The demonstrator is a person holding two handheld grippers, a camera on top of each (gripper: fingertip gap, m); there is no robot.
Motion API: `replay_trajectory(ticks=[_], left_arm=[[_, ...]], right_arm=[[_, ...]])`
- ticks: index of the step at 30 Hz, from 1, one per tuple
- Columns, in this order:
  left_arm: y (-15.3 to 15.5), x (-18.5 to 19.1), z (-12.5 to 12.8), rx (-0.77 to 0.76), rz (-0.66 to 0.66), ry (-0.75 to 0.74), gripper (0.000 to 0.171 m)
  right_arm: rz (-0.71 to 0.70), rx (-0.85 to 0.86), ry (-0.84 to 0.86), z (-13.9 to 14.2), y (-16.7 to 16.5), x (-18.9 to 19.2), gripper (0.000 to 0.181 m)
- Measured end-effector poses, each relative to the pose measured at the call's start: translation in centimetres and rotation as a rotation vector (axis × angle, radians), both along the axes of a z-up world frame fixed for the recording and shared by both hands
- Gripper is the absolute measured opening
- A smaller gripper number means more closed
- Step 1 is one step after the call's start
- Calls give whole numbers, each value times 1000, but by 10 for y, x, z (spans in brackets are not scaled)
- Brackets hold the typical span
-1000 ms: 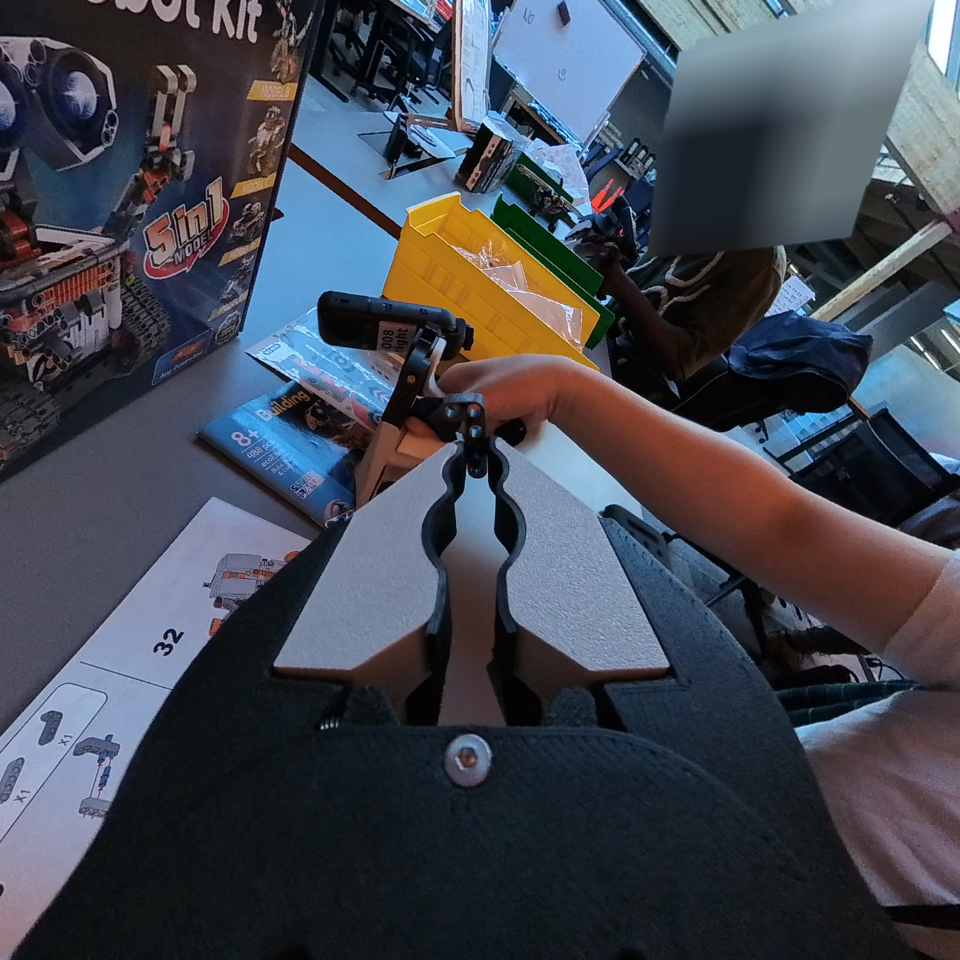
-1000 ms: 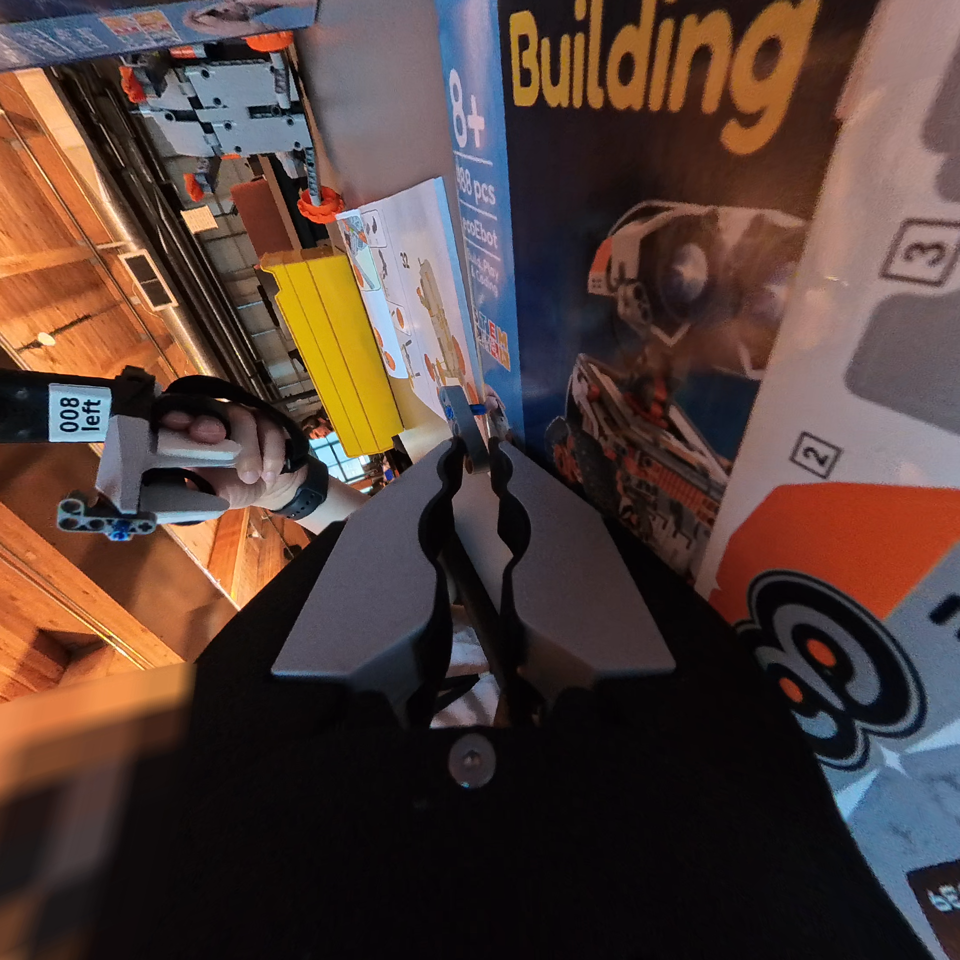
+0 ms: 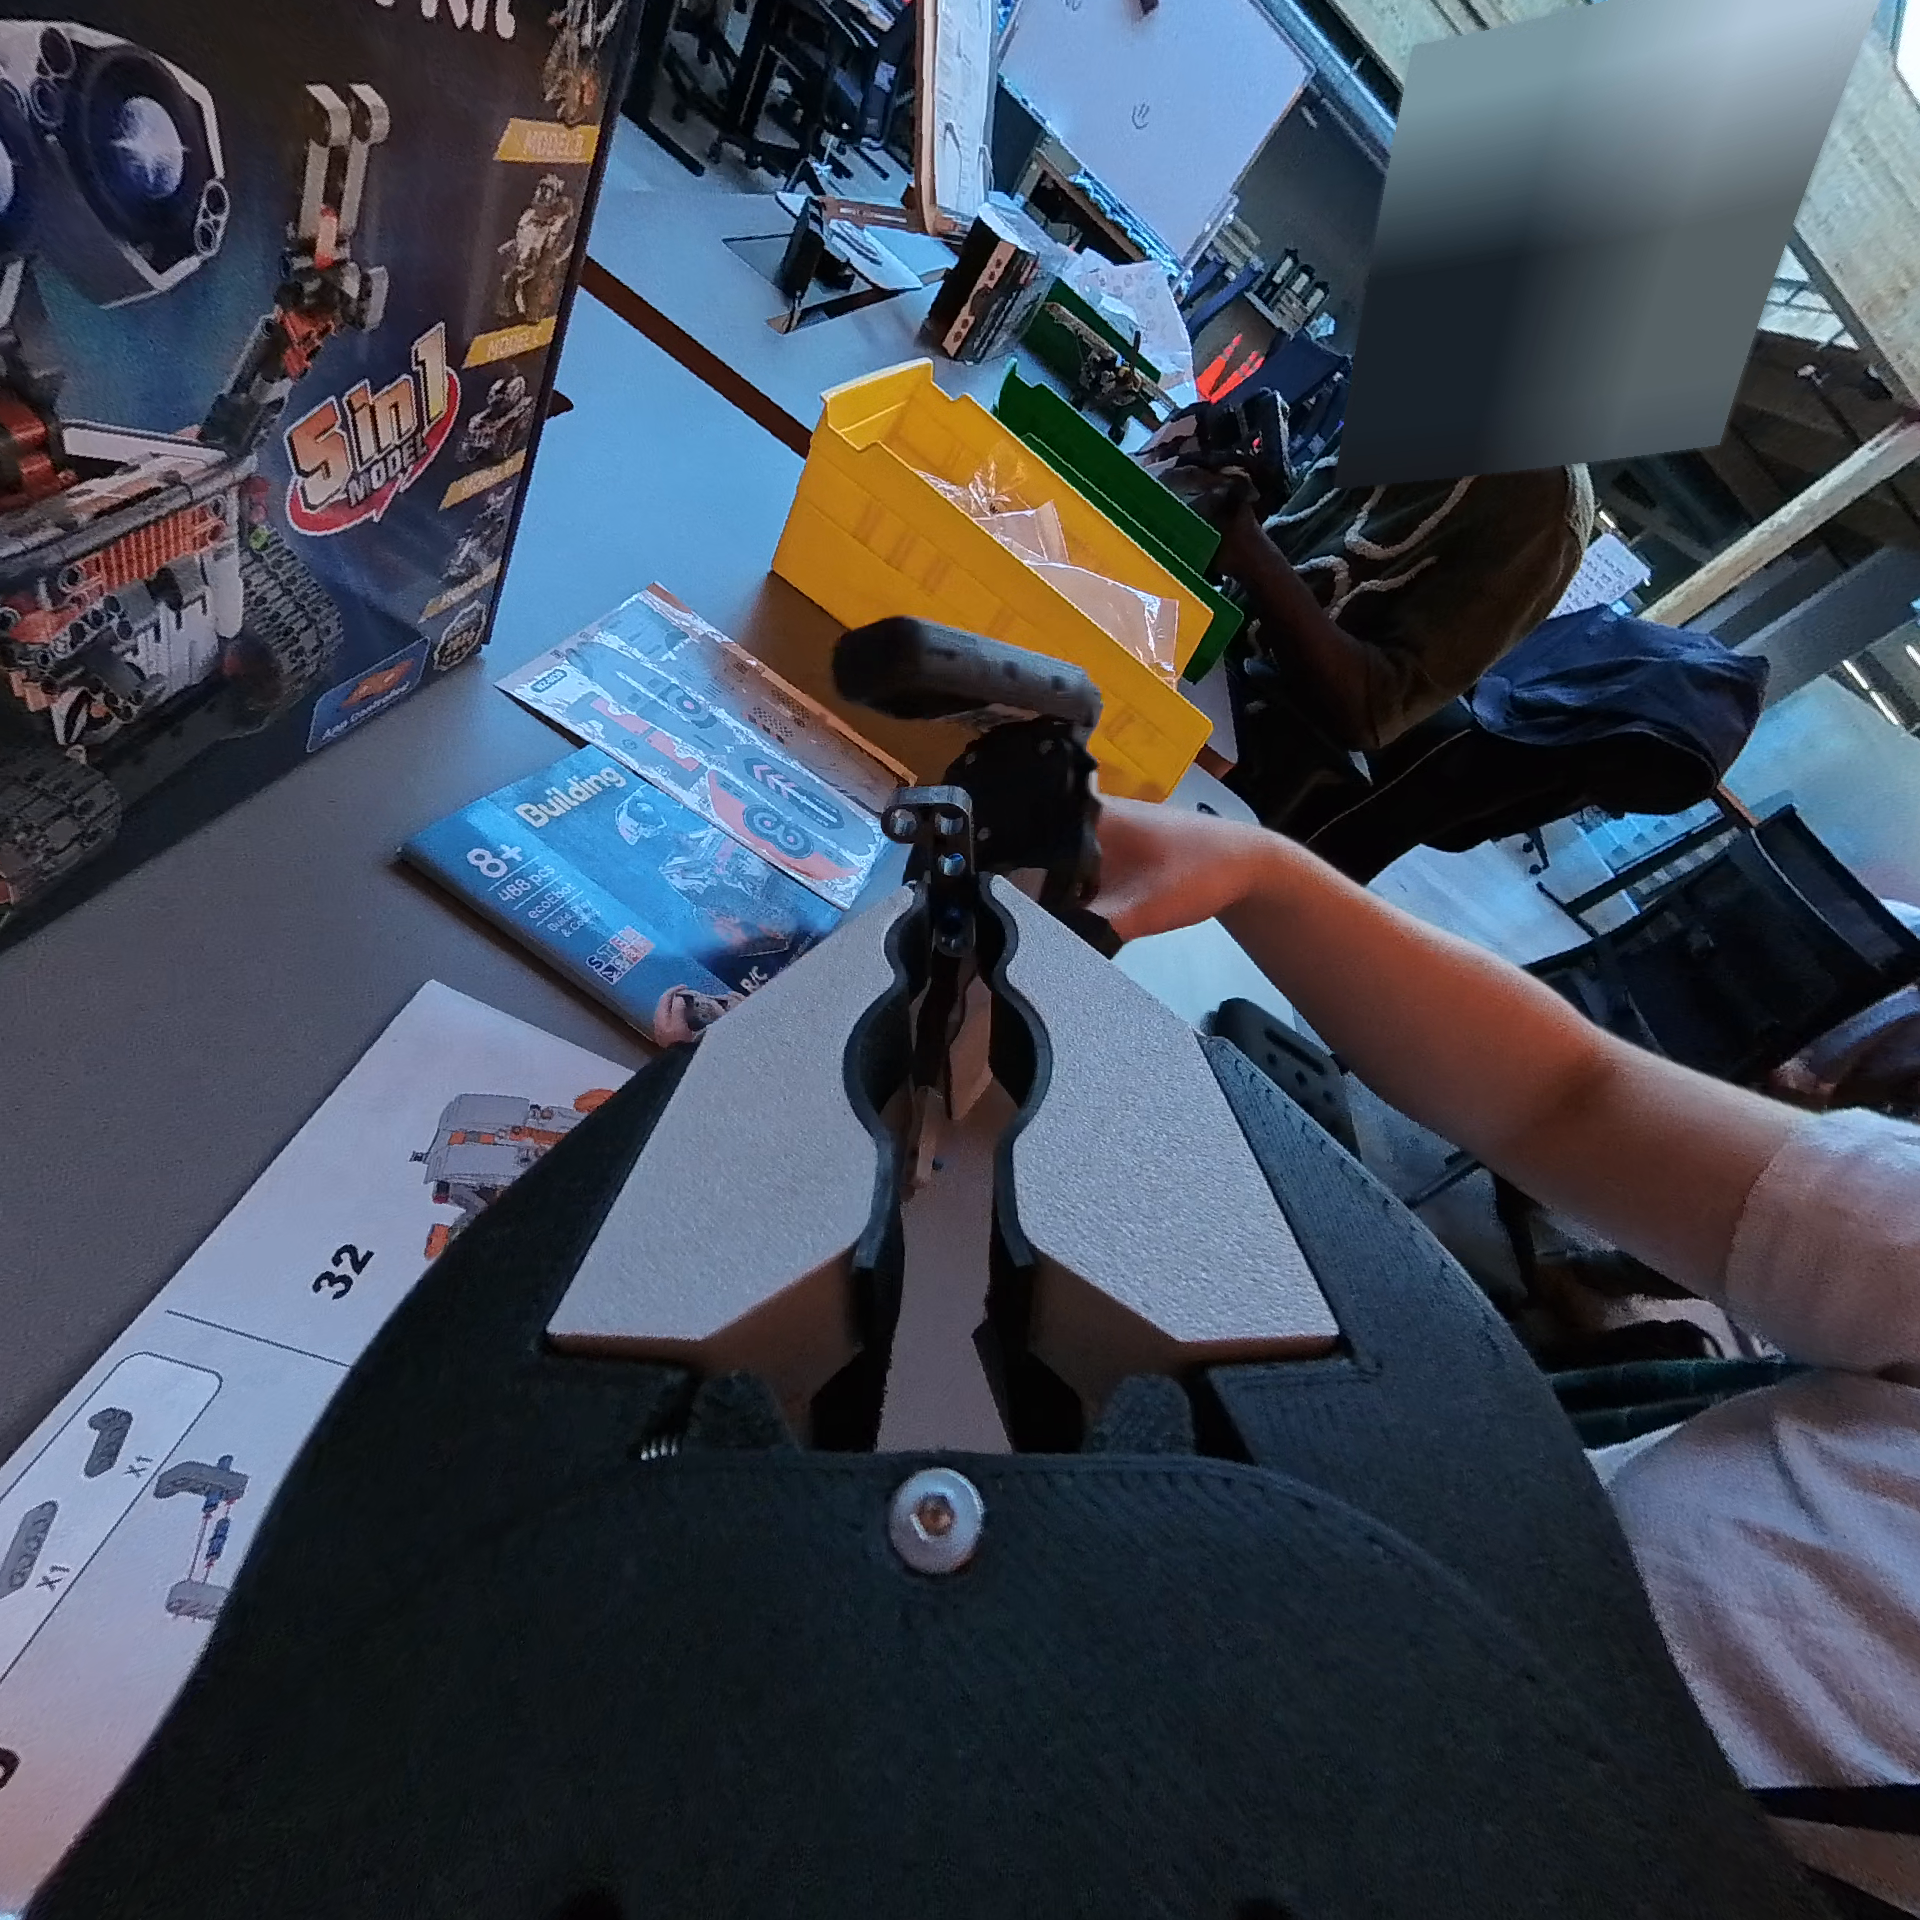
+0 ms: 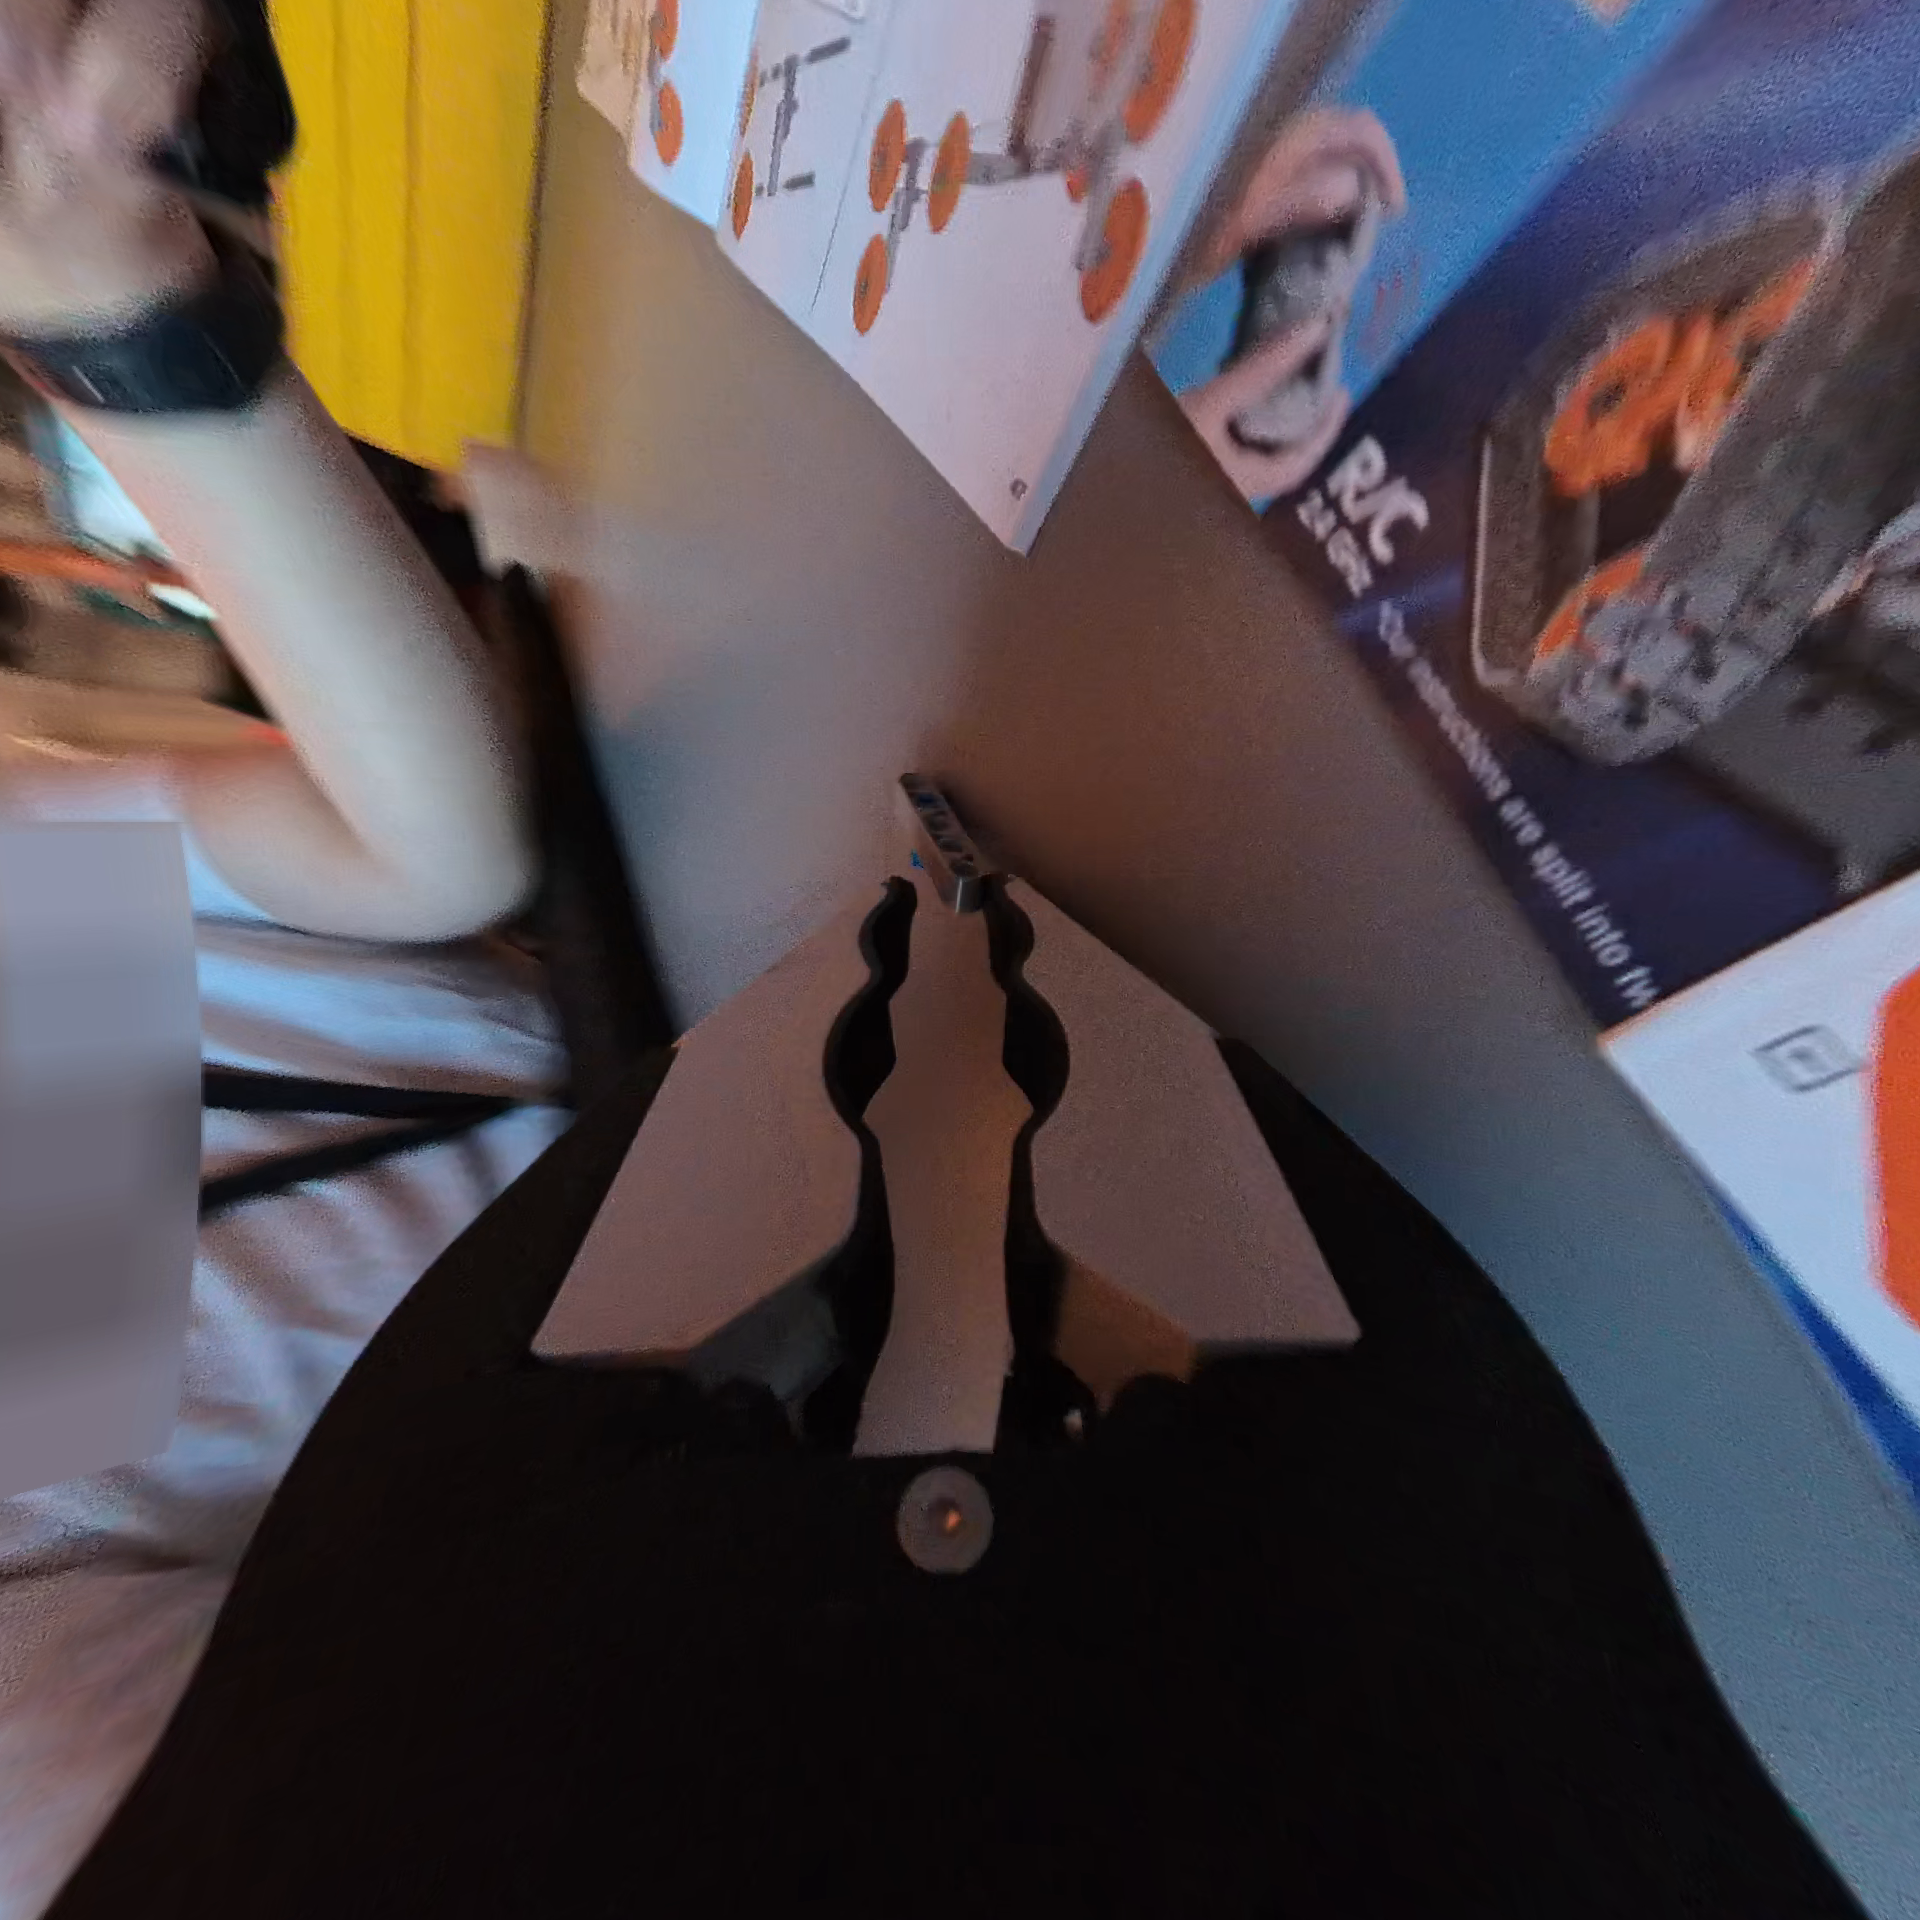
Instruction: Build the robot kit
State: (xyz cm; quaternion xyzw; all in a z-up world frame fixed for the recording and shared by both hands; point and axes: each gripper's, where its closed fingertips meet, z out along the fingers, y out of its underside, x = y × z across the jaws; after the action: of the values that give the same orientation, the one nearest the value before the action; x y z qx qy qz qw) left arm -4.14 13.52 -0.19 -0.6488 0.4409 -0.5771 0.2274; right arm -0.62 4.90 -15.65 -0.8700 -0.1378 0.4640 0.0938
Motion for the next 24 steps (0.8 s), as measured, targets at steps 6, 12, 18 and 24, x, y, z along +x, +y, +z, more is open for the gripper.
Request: replay_trajectory(ticks=[6, 12, 18, 24], left_arm=[[0, 1, -6, 11, 4, 34, 4], [0, 1, -6, 29, 13, 43, 5], [3, -1, -9, 31, 20, 53, 4], [7, -3, -10, 20, 31, 53, 5]], right_arm=[[225, 338, -405, 0, -1, 23, 30], [488, 599, -476, 11, 11, 4, 25], [702, 475, -478, -6, 8, 5, 11], [701, 364, -400, -4, -2, 1, 21]])
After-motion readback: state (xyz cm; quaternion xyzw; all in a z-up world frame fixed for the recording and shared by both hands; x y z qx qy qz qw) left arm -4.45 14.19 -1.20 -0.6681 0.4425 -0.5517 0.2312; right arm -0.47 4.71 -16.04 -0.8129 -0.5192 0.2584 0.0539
